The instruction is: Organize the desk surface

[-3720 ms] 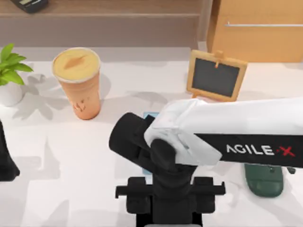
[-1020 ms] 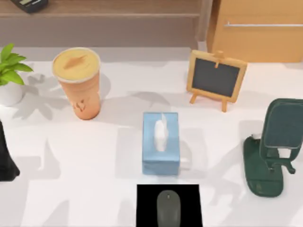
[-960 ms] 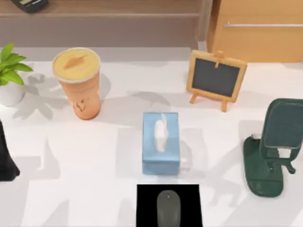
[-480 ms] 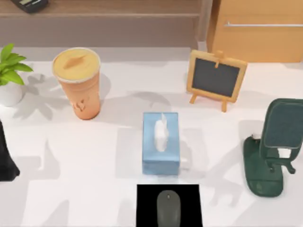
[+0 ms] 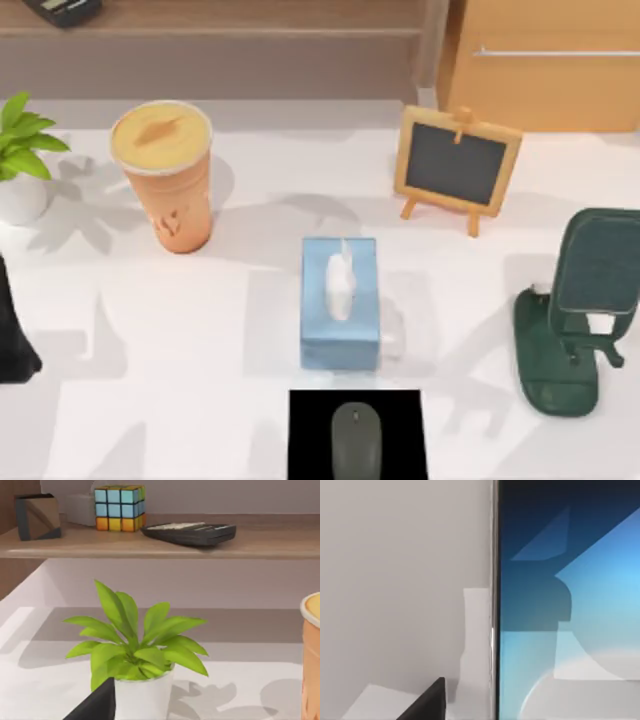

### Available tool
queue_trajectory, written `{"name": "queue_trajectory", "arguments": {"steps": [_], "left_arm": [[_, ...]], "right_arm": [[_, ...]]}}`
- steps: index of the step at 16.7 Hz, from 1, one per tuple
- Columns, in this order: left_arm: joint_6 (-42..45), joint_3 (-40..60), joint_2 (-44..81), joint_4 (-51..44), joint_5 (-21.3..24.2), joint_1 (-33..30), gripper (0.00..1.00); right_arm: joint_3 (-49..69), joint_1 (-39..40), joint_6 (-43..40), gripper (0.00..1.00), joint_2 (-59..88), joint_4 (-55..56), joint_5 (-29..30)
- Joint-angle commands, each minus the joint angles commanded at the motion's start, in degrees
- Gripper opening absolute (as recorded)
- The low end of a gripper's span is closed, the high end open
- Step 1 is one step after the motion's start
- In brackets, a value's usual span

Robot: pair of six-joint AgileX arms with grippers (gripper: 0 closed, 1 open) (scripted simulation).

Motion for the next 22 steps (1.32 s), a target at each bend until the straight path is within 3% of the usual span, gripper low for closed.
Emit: {"name": "queue_trajectory", "arguments": {"steps": [7, 22], "left_arm": [[0.00, 0.00, 0.00, 0.00, 0.00, 0.00, 1.00], [0.00, 0.00, 0.00, 0.00, 0.00, 0.00, 1.00]], "right_arm": [[0.00, 0.00, 0.00, 0.02, 0.00, 0.00, 0.00], [2.88, 0.10, 0.48, 0.00, -3.73, -6.18, -0.57]]}}
